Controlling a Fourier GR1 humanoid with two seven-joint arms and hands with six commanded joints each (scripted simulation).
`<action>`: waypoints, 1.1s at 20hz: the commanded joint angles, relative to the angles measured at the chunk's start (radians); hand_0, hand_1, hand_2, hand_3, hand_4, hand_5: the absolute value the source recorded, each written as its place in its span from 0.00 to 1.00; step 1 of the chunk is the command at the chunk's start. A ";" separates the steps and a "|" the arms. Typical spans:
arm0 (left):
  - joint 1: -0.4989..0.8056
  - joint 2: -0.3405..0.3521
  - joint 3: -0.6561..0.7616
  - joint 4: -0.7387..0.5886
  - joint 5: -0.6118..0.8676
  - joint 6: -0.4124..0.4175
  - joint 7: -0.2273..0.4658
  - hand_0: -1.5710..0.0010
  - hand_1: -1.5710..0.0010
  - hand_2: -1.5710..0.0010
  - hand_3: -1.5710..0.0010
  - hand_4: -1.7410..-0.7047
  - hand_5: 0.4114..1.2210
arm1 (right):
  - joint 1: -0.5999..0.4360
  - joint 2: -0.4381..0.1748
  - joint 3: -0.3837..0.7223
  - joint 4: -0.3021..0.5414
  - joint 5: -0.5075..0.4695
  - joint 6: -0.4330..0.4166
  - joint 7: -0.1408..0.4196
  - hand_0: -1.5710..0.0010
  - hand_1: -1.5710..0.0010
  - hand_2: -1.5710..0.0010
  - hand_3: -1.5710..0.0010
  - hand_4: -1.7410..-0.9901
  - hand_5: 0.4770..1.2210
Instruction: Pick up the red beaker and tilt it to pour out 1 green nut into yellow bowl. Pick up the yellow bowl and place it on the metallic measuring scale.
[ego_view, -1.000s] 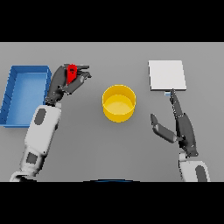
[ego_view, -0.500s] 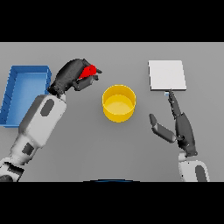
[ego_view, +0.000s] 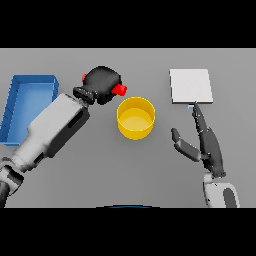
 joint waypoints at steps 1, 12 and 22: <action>-0.021 0.010 -0.025 0.011 -0.021 -0.019 -0.016 0.00 0.00 0.00 0.12 0.03 0.99 | 0.011 0.006 0.003 -0.006 -0.003 -0.001 -0.005 1.00 1.00 1.00 1.00 0.73 0.26; -0.206 -0.004 -0.268 0.120 -0.260 -0.119 -0.172 0.00 0.00 0.00 0.04 0.01 1.00 | 0.033 0.026 -0.002 -0.003 0.000 -0.025 -0.049 1.00 1.00 1.00 1.00 0.71 0.14; -0.323 -0.004 -0.464 0.177 -0.457 -0.093 -0.278 0.00 0.00 0.00 0.00 0.01 1.00 | 0.015 0.022 -0.009 -0.011 0.002 -0.034 -0.030 1.00 1.00 1.00 1.00 0.81 0.12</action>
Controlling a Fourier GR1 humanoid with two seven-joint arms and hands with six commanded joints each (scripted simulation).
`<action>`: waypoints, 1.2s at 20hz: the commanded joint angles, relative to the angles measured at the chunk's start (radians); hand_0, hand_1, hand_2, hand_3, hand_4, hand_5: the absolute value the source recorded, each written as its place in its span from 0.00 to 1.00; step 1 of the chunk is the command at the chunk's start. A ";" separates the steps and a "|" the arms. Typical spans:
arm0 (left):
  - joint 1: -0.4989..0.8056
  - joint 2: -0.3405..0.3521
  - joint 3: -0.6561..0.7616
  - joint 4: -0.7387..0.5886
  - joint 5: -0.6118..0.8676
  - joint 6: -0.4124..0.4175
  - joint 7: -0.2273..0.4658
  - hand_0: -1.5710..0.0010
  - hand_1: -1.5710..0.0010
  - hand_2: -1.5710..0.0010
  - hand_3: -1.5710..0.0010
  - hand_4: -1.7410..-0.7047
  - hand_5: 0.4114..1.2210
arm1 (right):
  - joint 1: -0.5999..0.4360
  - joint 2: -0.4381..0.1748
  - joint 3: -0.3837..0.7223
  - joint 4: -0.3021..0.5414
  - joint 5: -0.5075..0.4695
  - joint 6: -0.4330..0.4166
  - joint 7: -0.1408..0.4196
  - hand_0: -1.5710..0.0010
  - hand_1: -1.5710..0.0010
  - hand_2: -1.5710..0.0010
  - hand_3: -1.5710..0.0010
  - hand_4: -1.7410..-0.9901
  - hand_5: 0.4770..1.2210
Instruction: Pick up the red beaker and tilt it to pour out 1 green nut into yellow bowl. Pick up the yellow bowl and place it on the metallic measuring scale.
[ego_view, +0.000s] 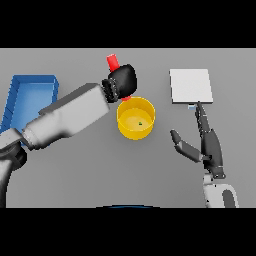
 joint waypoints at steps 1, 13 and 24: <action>-0.010 0.001 -0.014 0.001 -0.014 0.010 -0.015 0.00 0.00 0.00 0.00 0.01 1.00 | 0.005 0.002 0.007 0.000 0.007 0.002 -0.012 1.00 1.00 1.00 1.00 0.81 0.13; -0.308 0.006 -0.043 0.101 -0.115 0.027 -0.105 0.00 0.00 0.00 0.00 0.01 1.00 | 0.012 0.007 0.016 -0.005 0.020 -0.004 -0.021 1.00 1.00 1.00 1.00 0.81 0.11; -0.399 0.238 0.634 0.480 0.399 -0.001 0.108 0.00 0.00 0.00 0.03 0.00 1.00 | -0.032 0.002 0.017 0.037 -0.014 0.031 -0.034 1.00 1.00 1.00 1.00 0.83 0.14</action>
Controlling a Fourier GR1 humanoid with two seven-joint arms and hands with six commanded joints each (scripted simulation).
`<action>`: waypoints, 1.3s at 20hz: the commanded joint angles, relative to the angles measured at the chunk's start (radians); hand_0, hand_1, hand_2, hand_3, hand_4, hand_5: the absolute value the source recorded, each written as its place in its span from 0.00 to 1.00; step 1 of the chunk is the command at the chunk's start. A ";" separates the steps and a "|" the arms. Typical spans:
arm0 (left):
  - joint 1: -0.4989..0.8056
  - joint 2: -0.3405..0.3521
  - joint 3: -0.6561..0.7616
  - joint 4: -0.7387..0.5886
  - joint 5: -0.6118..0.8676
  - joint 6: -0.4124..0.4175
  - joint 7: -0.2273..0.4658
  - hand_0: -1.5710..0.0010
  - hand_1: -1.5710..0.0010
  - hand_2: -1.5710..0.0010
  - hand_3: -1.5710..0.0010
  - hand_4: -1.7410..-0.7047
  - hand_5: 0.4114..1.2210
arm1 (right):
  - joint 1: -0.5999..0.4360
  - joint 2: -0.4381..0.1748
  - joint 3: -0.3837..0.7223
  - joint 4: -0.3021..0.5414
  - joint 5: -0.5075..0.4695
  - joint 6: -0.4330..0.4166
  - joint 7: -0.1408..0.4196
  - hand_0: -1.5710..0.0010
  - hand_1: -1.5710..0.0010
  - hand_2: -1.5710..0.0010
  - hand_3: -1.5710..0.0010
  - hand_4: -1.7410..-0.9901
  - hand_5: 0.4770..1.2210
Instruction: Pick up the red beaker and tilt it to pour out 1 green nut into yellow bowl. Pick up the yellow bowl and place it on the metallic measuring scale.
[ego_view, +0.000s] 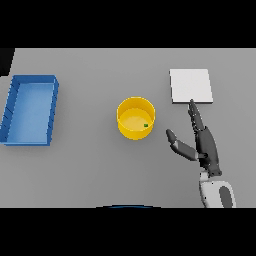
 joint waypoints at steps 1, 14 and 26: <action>0.025 0.023 0.054 0.024 0.053 0.018 0.001 0.00 0.00 0.00 0.03 0.00 1.00 | -0.001 -0.006 -0.003 0.007 0.009 -0.005 -0.017 1.00 1.00 1.00 1.00 0.83 0.15; 0.609 0.085 0.400 -0.204 0.515 0.353 0.361 0.00 0.00 0.00 0.00 0.00 1.00 | -0.008 -0.030 0.003 0.010 0.010 0.015 -0.014 1.00 1.00 1.00 1.00 0.82 0.25; 1.084 0.027 0.412 -0.722 0.655 0.463 0.576 0.00 0.00 0.00 0.00 0.08 0.56 | 0.009 -0.034 0.009 0.007 0.015 0.019 -0.032 1.00 1.00 1.00 1.00 0.78 0.26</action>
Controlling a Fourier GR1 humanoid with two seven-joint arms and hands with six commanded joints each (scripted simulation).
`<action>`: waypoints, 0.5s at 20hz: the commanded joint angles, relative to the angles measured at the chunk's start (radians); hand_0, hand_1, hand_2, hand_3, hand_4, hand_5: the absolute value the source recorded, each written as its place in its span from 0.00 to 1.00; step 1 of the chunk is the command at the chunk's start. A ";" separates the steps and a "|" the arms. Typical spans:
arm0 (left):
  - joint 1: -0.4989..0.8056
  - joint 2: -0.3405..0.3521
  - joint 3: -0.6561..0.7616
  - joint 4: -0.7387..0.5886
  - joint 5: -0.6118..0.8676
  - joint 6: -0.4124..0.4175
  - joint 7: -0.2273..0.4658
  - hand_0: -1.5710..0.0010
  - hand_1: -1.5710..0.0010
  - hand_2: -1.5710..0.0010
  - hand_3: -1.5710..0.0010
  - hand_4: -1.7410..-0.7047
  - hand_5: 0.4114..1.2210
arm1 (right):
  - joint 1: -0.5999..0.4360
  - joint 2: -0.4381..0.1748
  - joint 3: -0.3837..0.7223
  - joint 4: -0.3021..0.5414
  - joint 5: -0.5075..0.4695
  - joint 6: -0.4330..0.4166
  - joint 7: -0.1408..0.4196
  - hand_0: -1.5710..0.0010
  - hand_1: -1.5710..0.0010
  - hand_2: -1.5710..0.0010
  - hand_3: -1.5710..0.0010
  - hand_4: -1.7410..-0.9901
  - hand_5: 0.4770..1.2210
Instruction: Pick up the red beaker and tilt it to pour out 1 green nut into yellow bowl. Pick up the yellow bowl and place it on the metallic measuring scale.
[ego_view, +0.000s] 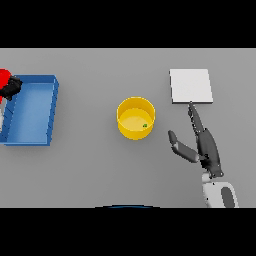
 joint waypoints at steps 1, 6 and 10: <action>0.008 0.004 -0.004 -0.026 0.006 -0.016 0.010 0.00 0.00 0.03 0.03 0.21 0.50 | -0.007 0.005 0.001 0.001 -0.002 -0.001 0.006 1.00 1.00 1.00 1.00 0.78 0.26; 0.073 0.046 -0.003 -0.135 0.129 -0.214 -0.007 0.62 0.65 0.67 0.66 0.74 0.31 | 0.003 -0.006 -0.009 -0.003 -0.010 0.001 -0.008 1.00 1.00 1.00 1.00 0.78 0.26; 0.054 0.071 -0.053 -0.102 0.075 -0.261 0.031 0.84 0.86 0.86 0.86 0.88 0.27 | -0.007 -0.011 -0.007 0.000 0.008 -0.008 0.001 1.00 1.00 1.00 1.00 0.78 0.25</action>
